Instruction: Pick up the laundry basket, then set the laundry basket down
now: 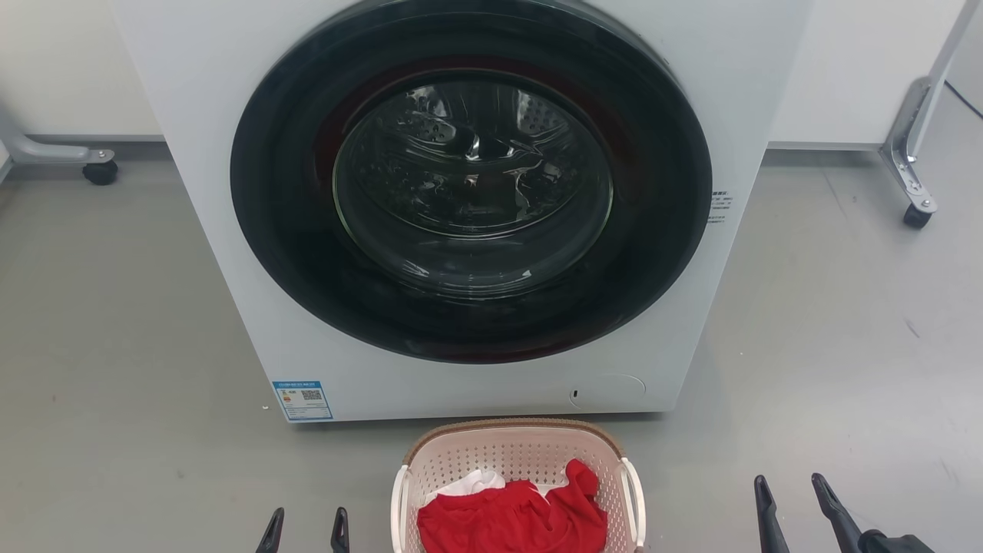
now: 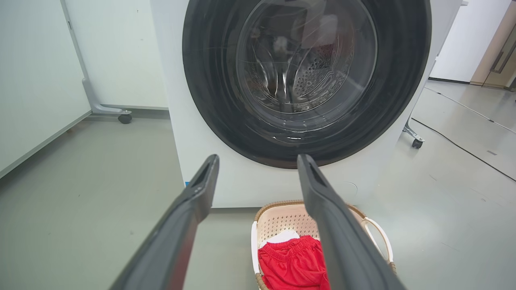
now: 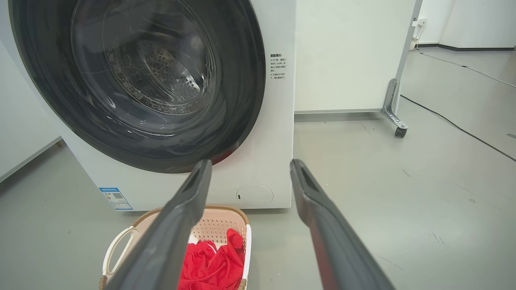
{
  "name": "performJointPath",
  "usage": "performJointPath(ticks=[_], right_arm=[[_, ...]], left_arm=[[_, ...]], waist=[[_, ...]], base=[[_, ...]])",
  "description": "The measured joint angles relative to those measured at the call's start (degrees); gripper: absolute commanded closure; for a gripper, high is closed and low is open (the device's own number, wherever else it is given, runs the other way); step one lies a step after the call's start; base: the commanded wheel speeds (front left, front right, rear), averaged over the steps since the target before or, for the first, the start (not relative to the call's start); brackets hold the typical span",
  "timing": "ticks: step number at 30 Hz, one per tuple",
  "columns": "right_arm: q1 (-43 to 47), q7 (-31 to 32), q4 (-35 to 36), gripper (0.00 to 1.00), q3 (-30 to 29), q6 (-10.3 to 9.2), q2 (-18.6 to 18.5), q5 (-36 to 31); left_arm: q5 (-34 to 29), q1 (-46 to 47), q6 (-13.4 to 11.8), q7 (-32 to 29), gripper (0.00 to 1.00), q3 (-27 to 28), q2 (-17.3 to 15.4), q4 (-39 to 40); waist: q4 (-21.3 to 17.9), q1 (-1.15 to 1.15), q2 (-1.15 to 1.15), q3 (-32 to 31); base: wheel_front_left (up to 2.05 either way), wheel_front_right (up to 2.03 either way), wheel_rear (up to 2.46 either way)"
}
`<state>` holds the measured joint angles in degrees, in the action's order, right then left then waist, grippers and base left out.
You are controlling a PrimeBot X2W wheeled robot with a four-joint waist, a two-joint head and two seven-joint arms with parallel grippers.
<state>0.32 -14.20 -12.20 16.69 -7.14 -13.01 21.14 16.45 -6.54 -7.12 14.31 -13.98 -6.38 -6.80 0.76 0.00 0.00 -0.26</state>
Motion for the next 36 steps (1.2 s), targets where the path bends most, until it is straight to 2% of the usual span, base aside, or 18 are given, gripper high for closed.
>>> performJointPath(ticks=[9, 10, 20, 28, 36], right_arm=[[0.5, 0.5, 0.8, 0.0, -0.6, 0.0, 0.4, -0.5], [0.5, 0.5, 0.7, 1.0, -0.6, 0.01, 0.4, -0.5], [1.5, 1.6, -1.1, 1.0, -2.0, 0.76, 1.7, 2.2], [1.2, 3.7, -1.5, 1.0, -4.2, 2.14, 2.6, 9.6], [0.6, 5.5, -1.8, 1.0, -5.9, 3.13, 3.4, 15.2]], left_arm=[[0.0, -0.2, 0.0, 0.0, 0.0, 0.0, 0.2, 0.4], [0.0, -0.2, 0.0, -0.1, 1.0, 0.0, 0.2, 0.3], [2.6, -0.8, 0.7, -1.2, 1.0, 1.0, 0.6, -1.8], [10.8, -0.2, 2.2, -3.2, 1.0, 2.9, 1.0, -2.6], [16.4, 0.6, 3.2, -5.0, 1.0, 4.4, 1.1, -3.3]], waist=[[0.1, 0.0, 0.0, 0.0], [0.1, 0.0, 0.0, 0.1], [0.0, 0.0, 0.0, 0.1], [-0.1, 0.0, 0.0, 0.1], [-0.1, 0.0, 0.0, 0.1]], base=[[0.0, 0.0, 0.0], [0.0, 0.0, 0.0], [0.0, 0.0, 0.0], [0.0, 0.0, 0.0], [0.0, 0.0, 0.0]])
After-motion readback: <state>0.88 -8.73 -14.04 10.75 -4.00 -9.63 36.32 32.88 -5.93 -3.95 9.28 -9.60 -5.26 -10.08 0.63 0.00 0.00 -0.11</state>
